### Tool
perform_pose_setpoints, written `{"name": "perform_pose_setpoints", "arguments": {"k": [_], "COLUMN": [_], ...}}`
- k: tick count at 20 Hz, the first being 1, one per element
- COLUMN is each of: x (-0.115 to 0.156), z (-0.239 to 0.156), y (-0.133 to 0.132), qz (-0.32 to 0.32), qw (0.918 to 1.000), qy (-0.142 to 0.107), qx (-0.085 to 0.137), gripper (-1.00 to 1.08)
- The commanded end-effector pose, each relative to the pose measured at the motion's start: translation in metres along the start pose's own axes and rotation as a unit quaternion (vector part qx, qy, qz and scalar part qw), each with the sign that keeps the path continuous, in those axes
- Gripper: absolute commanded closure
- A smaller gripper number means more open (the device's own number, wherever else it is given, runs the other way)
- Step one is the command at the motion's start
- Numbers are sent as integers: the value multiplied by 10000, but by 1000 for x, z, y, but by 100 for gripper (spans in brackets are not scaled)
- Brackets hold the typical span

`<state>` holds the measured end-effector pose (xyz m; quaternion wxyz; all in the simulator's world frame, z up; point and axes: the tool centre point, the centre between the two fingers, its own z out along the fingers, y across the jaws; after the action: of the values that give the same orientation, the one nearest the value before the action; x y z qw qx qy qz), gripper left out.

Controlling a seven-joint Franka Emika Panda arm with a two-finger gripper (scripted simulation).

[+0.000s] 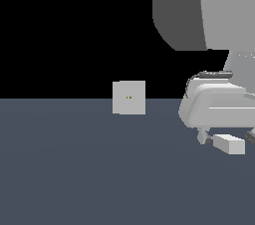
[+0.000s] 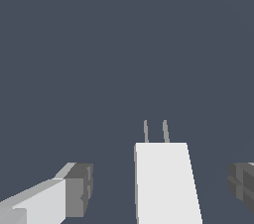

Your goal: Plug the charger into the wall socket.

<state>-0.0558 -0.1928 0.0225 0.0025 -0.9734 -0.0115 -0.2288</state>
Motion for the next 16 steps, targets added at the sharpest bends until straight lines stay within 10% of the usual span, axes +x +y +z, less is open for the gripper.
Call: {"name": "perform_pose_setpoints", "arguments": {"k": [1,5,6,16], "x": [-3,-4,-4,-4], "z": [6,10,10,9], "y": [0,0,0,-2], "qz": [-1,-1,-1,-17], "qw": [10000,10000,10000,10000], "qy": [3,4,4,3], "qx": [-3,-1,-1,11], "gripper": [-92,-92,108,108]}}
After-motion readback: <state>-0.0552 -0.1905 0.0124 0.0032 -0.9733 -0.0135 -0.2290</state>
